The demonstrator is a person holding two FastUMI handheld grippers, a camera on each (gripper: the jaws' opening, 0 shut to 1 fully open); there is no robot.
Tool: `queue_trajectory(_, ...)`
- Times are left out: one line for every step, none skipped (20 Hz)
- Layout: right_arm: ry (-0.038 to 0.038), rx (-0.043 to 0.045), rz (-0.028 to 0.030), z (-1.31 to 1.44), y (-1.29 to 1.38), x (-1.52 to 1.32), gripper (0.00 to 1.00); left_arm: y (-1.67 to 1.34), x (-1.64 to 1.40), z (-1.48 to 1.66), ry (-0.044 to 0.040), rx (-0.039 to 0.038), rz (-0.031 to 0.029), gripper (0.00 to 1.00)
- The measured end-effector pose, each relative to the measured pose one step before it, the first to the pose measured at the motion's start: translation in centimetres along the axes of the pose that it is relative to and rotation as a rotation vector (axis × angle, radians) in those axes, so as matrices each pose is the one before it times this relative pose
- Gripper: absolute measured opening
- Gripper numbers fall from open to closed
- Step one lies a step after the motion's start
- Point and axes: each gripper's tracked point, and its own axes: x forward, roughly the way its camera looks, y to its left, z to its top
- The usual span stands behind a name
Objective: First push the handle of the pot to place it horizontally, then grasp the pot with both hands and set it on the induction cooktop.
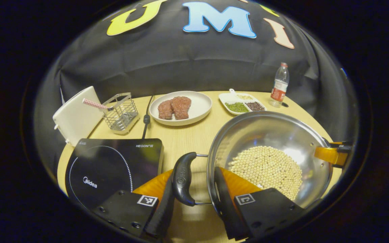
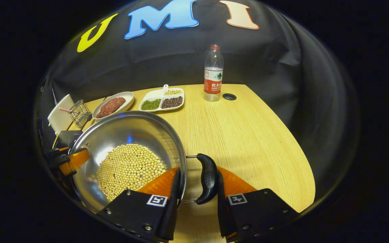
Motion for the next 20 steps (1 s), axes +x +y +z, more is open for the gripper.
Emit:
queue_trajectory(0.00611, 0.00158, -0.0004, -0.072, -0.072, -0.203, 0.5, 0.01, -0.056, 0.166, -0.0024, 0.00087, -0.00323, 0.69)
queue_trajectory(-0.00546, 0.00286, -0.00259, 0.131, -0.062, -0.374, 0.51, -0.023, 0.062, 0.159, -0.00831, 0.00038, -0.00429, 0.69)
queue_trajectory(-0.01002, -0.00094, -0.00314, 0.24, -0.003, -0.445, 0.5, 0.09, -0.08, 0.185, -0.00895, 0.00019, -0.00309, 0.69)
queue_trajectory(-0.00194, -0.00489, -0.00271, 0.122, -0.048, -0.324, 0.5, 0.227, -0.022, 0.052, -0.00967, 0.00308, -0.00186, 0.69)
queue_trajectory(-0.00812, 0.002, -0.00299, 0.28, 0.072, -0.372, 0.5, 0.197, -0.167, 0.19, -0.01236, 0.00214, -0.00038, 0.65)
queue_trajectory(-0.00163, 0.00062, -0.00086, -0.024, 0.131, -0.507, 0.5, 0.094, -0.203, 0.096, -0.0054, 0.00297, -0.00048, 0.65)
queue_trajectory(-0.00167, -0.0004, 0.00013, 0.143, 0.146, -0.538, 0.5, 0.225, -0.167, 0.212, -0.00835, -0.00178, -0.00012, 0.65)
queue_trajectory(-0.00464, 0.00171, 0.00132, 0.086, 0.237, -0.474, 0.5, 0.083, -0.199, 0.048, -0.00568, -0.00241, 0.00139, 0.69)
queue_trajectory(-0.00112, -0.0012, 0.00106, 0.085, 0.39, -0.554, 0.5, 0.205, -0.231, 0.114, -0.00268, -0.00322, 0.00206, 0.69)
queue_trajectory(-0.00323, -0.00357, 0.00121, 0.072, 0.331, -0.428, 0.5, 0.141, -0.222, 0.071, -0.00394, -0.00489, 0.00284, 0.69)
queue_trajectory(-0.0068, -0.00273, 0.00093, 0.174, 0.446, -0.46, 0.5, 0.287, -0.278, 0.107, -0.0045, -0.00483, 0.00307, 0.72)
queue_trajectory(-0.00073, -0.0057, 0.00264, 0.025, 0.584, -0.43, 0.5, 0.256, -0.341, -0.01, -0.00283, -0.00298, 0.00425, 0.69)
queue_trajectory(-0.0026, -0.00204, 0.00269, 0.086, 0.563, -0.33, 0.5, 0.237, -0.253, 0.153, -0.00622, -0.00429, 0.00424, 0.73)
queue_trajectory(-0.00289, -0.00273, 0.00305, 0.02, 0.626, -0.255, 0.5, 0.089, -0.409, 0.017, -0.00246, -0.00314, 0.00378, 0.69)
queue_trajectory(-0.00017, -0.00557, 0.00277, 0.013, 0.598, -0.278, 0.5, 0.384, -0.234, 0.103, -0.00247, -0.00277, 0.00355, 0.69)
queue_trajectory(-0.00193, -0.00437, 0.00409, 0.024, 0.706, -0.371, 0.5, 0.488, -0.242, 0.022, -0.00341, -0.00089, 0.00484, 0.69)
queue_trajectory(-0.0006, -0.00083, 0.00452, 0.003, 0.761, -0.308, 0.5, 0.474, -0.205, 0.077, -0.00228, -0.00097, 0.00519, 0.69)
queue_trajectory(0.00174, -0.00022, 0.00498, -0.16, 0.758, -0.201, 0.5, 0.445, -0.127, -0.054, -0.00012, 0.00015, 0.00439, 0.65)
queue_trajectory(0.00167, -0.00187, 0.00518, 0.026, 0.67, -0.172, 0.5, 0.612, -0.051, -0.047, -0.00092, -0.0023, 0.00394, 0.65)
queue_trajectory(-0.00361, -0.00054, 0.00348, 0.134, 0.649, -0.153, 0.5, 0.45, -0.146, -0.132, 0.00161, -0.00292, 0.00327, 0.65)
